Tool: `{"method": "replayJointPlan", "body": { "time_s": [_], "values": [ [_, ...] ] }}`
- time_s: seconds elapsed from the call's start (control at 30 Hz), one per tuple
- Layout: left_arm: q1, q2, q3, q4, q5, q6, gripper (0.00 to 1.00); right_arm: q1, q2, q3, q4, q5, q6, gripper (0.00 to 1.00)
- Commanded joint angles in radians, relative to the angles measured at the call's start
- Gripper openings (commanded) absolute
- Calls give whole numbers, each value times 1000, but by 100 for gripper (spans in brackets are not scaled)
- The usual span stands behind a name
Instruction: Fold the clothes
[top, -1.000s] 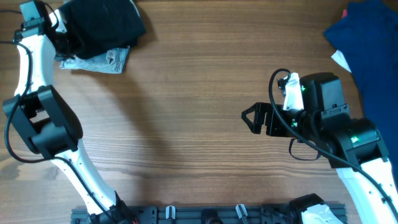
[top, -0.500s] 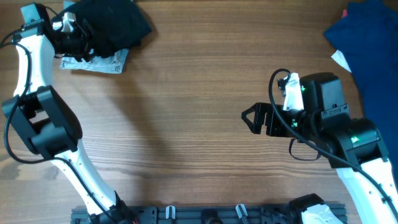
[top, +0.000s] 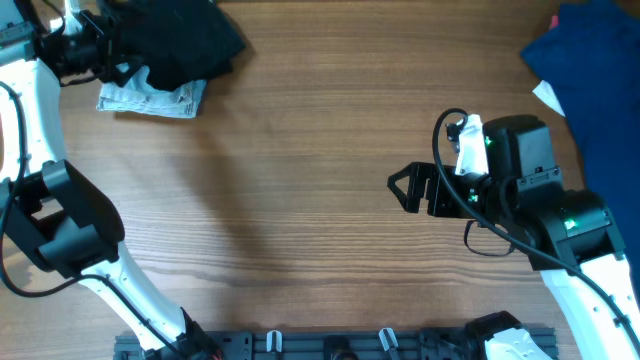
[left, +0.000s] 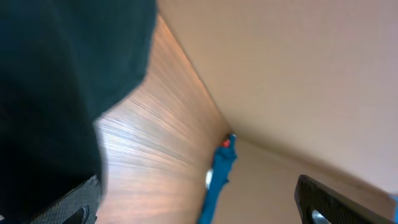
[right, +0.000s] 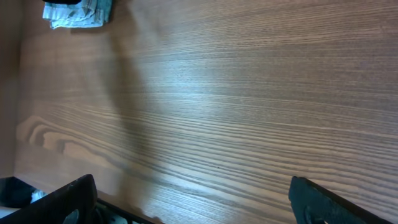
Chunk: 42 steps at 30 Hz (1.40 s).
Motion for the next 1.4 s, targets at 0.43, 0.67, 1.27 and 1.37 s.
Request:
{"method": "replayJointPlan", "body": {
  "time_s": [0.43,0.67,1.27,1.37],
  "values": [
    [156,-8,13,196,-166,-212,100,2,4,-1,9,-12,-22,100],
    [147,55,13,239,-393,-85,99,2,24,-1,20,-18,-18,100],
    [56,262,13,478,-533,-294,92,2,97,-1,14,-34,-21,100],
    [41,264,13,475,-518,-326,86,2,114,-1,14,-34,-21,100]
  ]
}}
